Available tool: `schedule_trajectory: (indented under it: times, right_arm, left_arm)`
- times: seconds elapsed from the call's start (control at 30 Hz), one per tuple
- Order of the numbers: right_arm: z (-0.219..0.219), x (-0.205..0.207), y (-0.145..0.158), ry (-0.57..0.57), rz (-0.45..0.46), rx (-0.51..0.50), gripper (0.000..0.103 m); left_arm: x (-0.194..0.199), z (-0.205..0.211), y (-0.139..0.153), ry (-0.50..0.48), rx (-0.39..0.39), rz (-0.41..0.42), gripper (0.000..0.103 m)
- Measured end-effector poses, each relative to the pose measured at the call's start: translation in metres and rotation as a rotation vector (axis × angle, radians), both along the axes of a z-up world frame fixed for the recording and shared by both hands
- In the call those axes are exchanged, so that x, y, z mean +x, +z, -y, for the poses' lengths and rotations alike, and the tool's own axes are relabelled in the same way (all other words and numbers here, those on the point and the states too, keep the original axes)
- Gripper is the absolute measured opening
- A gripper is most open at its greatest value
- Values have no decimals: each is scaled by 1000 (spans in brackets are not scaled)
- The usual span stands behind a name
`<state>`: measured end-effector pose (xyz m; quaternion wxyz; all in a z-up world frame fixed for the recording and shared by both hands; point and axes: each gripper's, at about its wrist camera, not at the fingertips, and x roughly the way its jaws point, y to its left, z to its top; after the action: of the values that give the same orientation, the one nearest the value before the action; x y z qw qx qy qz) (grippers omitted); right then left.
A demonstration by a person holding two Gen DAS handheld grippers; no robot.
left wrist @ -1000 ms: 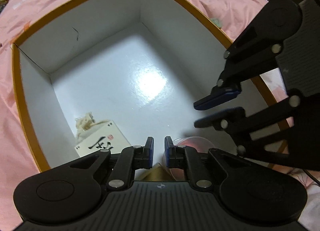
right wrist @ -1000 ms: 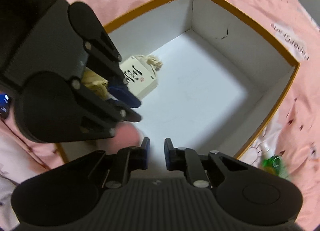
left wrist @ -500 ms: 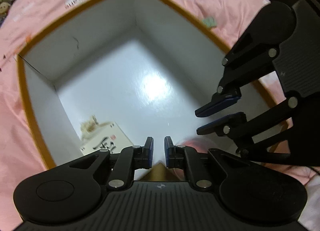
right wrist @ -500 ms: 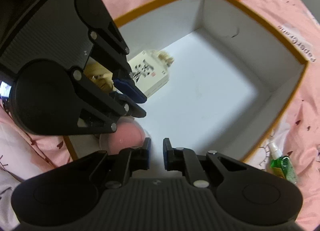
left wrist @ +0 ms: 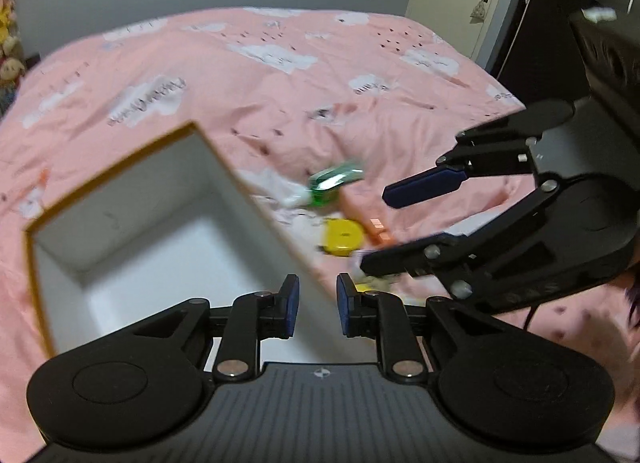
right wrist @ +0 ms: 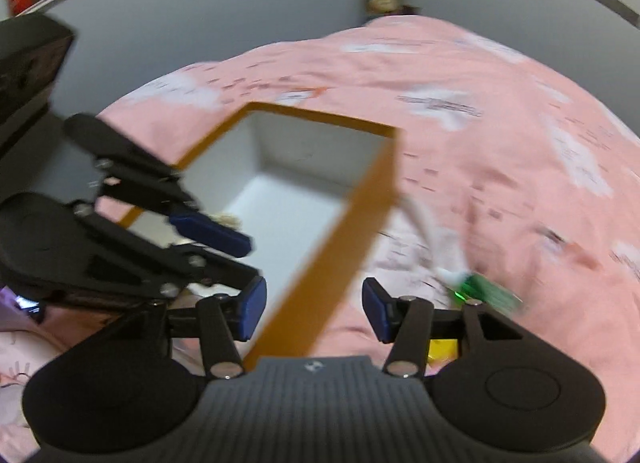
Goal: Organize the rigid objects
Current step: 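Withdraw both tools from the orange box back toward the pile, then grasp the yellow-capped bottle with the left tool while the right tool approaches the white jar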
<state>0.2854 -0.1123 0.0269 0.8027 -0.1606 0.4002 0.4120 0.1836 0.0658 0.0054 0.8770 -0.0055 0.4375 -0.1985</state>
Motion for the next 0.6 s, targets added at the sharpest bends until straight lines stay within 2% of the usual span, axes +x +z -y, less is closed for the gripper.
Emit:
schedule_trajectory:
  times: [0.07,0.2,0.3,0.4,0.5,0.6]
  right_arm:
    - [23,2,-6,-81,-4,12,53]
    - [70,-1,-28,-234,-36,42,52]
    - [91,-3,-52,-318,-77,64,51]
    - [104,-6,-75,-339,-123,98,45]
    - [112,-13,-91,-372,-142,108,43]
    - [118,-11,-110,-432,-171,130,37]
  left_arm:
    - [6,20,-2,-12,-25,-39,25]
    - [18,50,-15,-28,-10,-104,26]
    - [22,75,-23,-147,48,-88,27]
    - [21,95,-31,-299,140,-77,27]
    - [19,110,-42,-449,283,-58,27]
    - [20,122,-53,-575,397,-54,27]
